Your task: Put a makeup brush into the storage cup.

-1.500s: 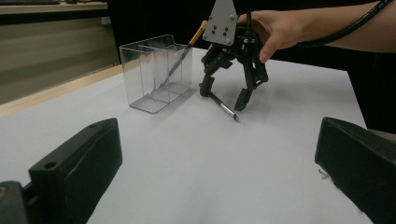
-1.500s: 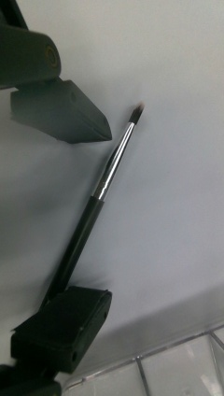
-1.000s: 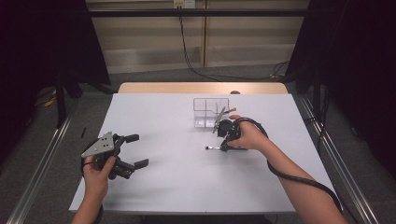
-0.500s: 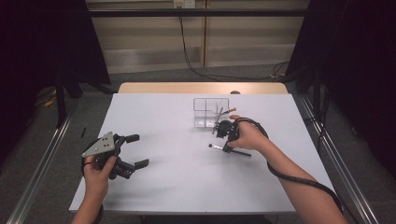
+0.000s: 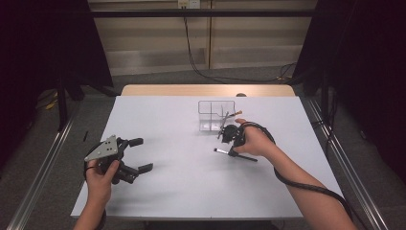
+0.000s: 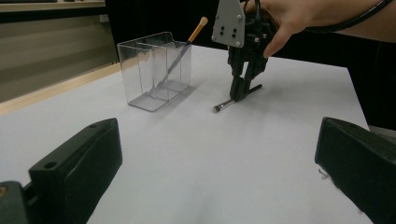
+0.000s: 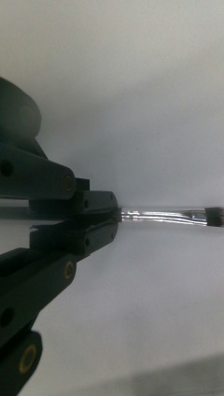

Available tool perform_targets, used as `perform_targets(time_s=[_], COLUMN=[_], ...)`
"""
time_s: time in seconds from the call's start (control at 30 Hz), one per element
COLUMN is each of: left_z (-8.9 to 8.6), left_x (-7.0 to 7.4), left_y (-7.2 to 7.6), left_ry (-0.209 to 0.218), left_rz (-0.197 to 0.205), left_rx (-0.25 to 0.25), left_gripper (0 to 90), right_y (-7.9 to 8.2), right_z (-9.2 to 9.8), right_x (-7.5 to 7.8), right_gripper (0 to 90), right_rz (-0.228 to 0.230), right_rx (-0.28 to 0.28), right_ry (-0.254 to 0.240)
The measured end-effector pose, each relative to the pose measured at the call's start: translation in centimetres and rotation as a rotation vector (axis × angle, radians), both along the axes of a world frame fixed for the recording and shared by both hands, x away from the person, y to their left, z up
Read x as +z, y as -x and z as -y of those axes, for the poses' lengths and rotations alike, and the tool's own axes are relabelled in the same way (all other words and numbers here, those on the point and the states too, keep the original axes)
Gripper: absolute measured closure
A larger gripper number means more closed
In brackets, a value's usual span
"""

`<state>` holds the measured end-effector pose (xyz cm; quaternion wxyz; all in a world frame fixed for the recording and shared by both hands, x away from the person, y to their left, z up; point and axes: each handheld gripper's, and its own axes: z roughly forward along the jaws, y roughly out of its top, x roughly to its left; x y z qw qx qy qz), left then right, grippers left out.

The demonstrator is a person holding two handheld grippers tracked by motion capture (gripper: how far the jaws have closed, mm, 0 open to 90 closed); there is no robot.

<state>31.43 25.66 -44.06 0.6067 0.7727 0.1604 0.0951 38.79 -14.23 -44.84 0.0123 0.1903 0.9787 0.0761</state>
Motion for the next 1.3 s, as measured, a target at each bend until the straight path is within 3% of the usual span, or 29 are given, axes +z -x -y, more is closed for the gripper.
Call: perform_targets(time_s=[0.3,0.47,0.63,0.93,1.17,1.3], left_z=[0.0,0.0,0.0,0.1,0.0,0.1], left_x=[0.0,0.1,0.0,0.1,0.0,0.0], left_y=[0.0,0.1,0.1,0.0,0.0,0.0], left_ry=[-0.002,0.003,0.001,0.0,0.0,0.0], left_rz=[0.001,0.0,0.001,0.0,-0.001,-0.001], left_rx=[0.003,0.005,0.004,0.004,0.006,0.005], left_gripper=[0.7,0.7,0.7,0.7,0.7,0.7], right_y=[0.2,0.3,0.6,1.1,1.5,1.7], right_z=[1.0,1.6,2.4,3.5,4.7,5.3], right_x=[0.9,1.6,2.5,3.5,3.9,4.2], right_gripper=[84.6,84.6,84.6,84.7,84.6,84.6], right_rz=[-0.008,0.017,0.083,0.171,0.253,0.291], right_rx=[-0.067,-0.121,-0.171,-0.242,-0.281,-0.308], right_ry=[-0.145,-0.266,-0.404,-0.594,-0.781,-0.86])
